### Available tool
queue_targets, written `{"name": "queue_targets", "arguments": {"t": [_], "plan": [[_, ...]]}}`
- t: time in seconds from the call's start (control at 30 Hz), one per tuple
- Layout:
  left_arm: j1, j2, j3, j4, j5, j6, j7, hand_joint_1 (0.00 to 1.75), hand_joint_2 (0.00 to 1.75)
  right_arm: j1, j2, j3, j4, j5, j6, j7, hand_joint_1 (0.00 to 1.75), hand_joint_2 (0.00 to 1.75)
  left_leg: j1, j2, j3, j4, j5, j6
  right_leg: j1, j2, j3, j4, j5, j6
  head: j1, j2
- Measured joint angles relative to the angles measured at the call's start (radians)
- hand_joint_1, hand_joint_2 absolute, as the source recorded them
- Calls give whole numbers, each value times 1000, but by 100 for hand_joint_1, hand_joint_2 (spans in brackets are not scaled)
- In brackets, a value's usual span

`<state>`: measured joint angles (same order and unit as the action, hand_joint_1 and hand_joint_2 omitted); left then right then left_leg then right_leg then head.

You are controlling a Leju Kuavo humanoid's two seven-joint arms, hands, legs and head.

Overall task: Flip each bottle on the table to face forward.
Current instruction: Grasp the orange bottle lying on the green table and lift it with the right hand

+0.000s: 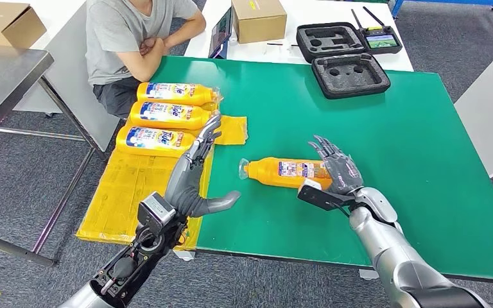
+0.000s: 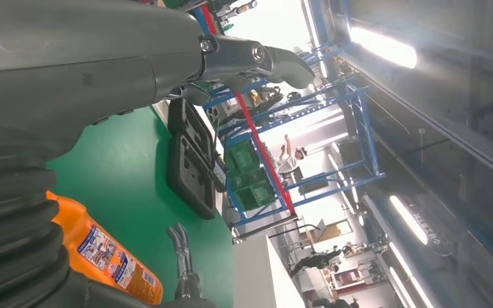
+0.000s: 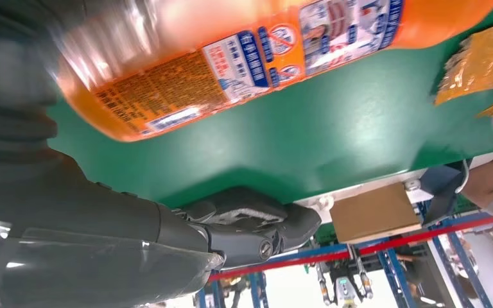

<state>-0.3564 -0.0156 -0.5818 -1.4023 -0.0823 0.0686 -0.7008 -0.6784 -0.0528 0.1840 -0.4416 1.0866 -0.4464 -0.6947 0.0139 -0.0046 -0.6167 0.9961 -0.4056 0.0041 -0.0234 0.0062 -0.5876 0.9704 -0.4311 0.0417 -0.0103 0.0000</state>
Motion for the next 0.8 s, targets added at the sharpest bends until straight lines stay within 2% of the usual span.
{"name": "queue_targets", "arguments": {"t": [0.3, 0.6, 0.8], "plan": [[-10, 0, -1, 14, 1, -4, 0, 0, 175, -8, 25, 17, 39, -7, 23, 8, 0, 175, 0, 0, 0, 0, 0, 0, 0, 0, 0, 0, 0, 0, 0, 0], [-22, 0, -5, 18, 11, -18, 0, 0, 175, -40, 18, 58, 68, 41, 57, 94, 0, 175, 0, 0, 0, 0, 0, 0, 0, 0, 0, 0, 0, 0, 0, 0], [-27, 0, -10, 18, 13, -18, 0, 0, 175, -59, 13, 82, 82, 56, 61, 115, 0, 175, 0, 0, 0, 0, 0, 0, 0, 0, 0, 0, 0, 0, 0, 0]]}}
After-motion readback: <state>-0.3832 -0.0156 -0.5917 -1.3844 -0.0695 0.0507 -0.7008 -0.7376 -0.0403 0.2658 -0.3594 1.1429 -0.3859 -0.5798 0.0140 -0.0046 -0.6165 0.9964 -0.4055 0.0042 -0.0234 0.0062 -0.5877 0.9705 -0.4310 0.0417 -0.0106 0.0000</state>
